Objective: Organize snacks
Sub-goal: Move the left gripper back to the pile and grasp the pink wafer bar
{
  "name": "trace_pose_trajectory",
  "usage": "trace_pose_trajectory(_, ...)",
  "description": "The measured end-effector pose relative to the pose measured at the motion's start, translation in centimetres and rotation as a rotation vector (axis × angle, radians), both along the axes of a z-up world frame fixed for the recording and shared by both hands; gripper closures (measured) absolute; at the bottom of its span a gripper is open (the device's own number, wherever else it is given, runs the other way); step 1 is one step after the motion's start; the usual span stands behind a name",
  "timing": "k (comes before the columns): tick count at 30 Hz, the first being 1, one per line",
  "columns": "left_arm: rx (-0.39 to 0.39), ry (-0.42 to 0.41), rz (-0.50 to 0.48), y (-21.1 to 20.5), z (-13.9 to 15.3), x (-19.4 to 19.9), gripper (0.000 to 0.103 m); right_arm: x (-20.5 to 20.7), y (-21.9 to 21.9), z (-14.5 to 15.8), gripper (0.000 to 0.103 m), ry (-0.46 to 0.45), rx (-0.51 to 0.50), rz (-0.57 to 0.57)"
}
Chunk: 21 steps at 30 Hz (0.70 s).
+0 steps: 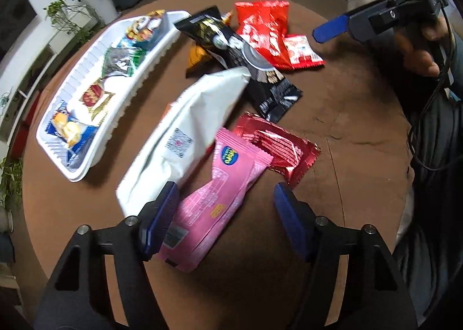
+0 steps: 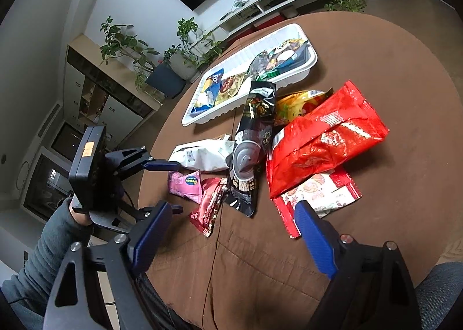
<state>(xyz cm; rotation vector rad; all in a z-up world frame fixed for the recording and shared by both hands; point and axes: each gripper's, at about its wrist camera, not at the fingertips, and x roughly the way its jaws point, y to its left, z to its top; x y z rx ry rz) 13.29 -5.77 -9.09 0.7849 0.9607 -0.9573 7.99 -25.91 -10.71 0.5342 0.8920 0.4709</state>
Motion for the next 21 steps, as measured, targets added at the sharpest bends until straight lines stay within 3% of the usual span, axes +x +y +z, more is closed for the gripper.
trace_pose_trajectory(7,0.012,0.057,-0.004,-0.6,-1.2,0.2,0.064,0.0,0.2,-0.2,0.016,0.011,0.001,0.006)
trace_pose_trajectory(21,-0.011,0.112,0.132,1.0,-1.5,-0.3,0.064,0.1,0.7,-0.3,0.016,0.022,-0.014,0.018)
